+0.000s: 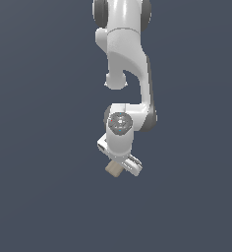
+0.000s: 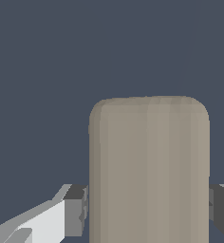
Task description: Pick up the object and move it to a goal position.
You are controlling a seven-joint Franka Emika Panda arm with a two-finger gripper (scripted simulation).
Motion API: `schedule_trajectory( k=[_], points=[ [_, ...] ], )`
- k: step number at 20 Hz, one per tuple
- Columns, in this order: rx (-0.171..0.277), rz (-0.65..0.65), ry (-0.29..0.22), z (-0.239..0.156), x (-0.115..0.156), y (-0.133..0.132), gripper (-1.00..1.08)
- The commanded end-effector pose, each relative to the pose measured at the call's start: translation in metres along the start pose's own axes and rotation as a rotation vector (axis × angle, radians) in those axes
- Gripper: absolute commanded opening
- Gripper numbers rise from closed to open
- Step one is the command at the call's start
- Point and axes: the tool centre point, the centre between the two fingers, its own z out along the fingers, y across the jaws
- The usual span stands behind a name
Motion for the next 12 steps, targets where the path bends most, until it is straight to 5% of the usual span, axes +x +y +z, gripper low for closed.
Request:
schedule_trajectory(
  k=[1, 12],
  points=[
    [0.001, -0.001, 0.001, -0.019, -0.012, -0.019, -1.0],
    [0.0, -0.001, 0.002, -0.099, -0.06, -0.099, -1.0]
  ],
)
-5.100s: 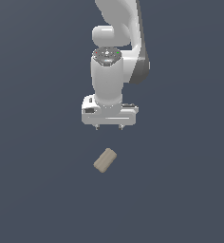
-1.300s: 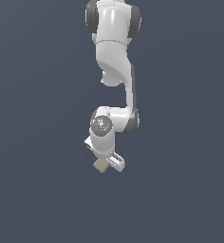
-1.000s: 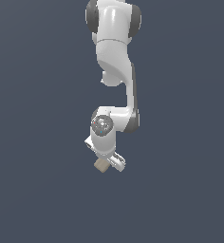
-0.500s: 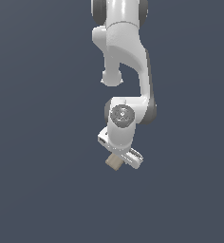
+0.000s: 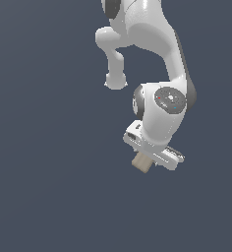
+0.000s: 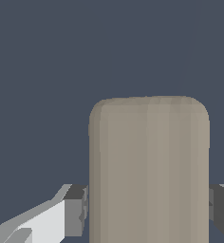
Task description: Pick up the object and move it to a goal position.
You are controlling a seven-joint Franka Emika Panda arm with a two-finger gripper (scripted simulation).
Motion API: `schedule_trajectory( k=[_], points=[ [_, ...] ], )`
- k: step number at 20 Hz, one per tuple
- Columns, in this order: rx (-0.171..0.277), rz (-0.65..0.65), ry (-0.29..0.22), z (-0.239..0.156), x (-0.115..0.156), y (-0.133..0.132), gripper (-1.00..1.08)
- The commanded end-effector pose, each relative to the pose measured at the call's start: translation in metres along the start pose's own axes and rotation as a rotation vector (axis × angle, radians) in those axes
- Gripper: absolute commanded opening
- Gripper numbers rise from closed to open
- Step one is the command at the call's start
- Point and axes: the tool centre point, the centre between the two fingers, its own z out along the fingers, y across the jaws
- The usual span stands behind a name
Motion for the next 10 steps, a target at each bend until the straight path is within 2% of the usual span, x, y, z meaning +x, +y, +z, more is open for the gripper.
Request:
schedule_trajectory(
  k=[1, 10],
  points=[
    [-0.001, 0.002, 0.0, -0.014, -0.008, -0.013, -1.0],
    [-0.001, 0.002, -0.001, -0.031, -0.017, -0.032, -1.0]
  ],
)
